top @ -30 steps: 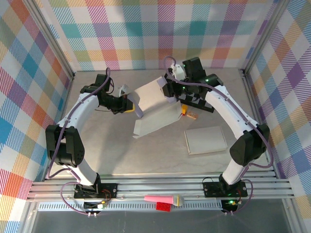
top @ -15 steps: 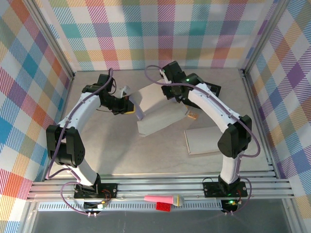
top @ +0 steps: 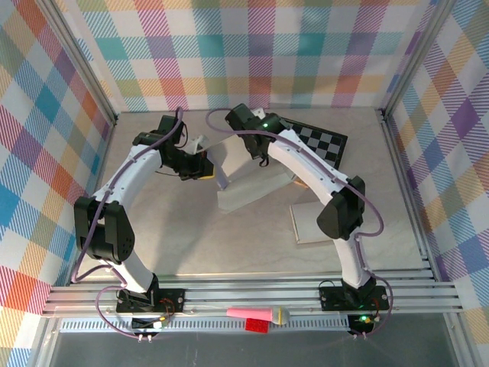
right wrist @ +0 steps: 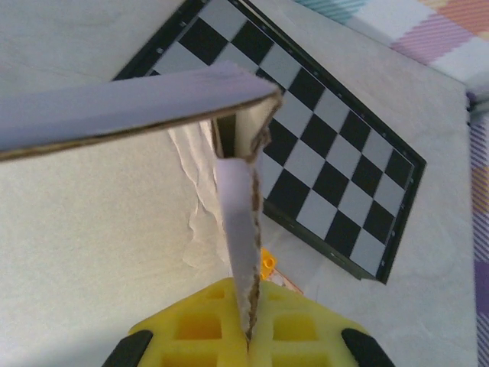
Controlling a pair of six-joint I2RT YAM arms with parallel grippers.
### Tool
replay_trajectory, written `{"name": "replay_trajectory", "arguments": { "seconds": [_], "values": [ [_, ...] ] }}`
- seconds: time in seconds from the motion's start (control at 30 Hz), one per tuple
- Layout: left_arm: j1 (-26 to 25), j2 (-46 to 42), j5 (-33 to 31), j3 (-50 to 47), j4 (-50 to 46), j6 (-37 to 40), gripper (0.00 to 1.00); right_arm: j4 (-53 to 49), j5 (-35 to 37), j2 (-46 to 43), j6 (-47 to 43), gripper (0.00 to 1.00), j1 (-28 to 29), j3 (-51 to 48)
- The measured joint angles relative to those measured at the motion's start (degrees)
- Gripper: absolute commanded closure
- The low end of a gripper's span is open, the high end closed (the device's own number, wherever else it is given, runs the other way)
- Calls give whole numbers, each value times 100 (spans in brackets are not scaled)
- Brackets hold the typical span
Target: Fold the paper box
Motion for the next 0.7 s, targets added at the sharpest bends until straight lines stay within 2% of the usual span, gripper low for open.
{"name": "replay_trajectory", "arguments": {
  "seconds": [0.3,0.5,0.7],
  "values": [
    [-42,74,-4,0,20,-127,100,-975,597,621,645,100,195,975],
    [-63,74,-33,0,0,-144,100,-1075,496,669,693,100,184,1019],
    [-74,74,-39,0,2,-144,100,-949,-4,597,614,88,-35,927]
  ]
}}
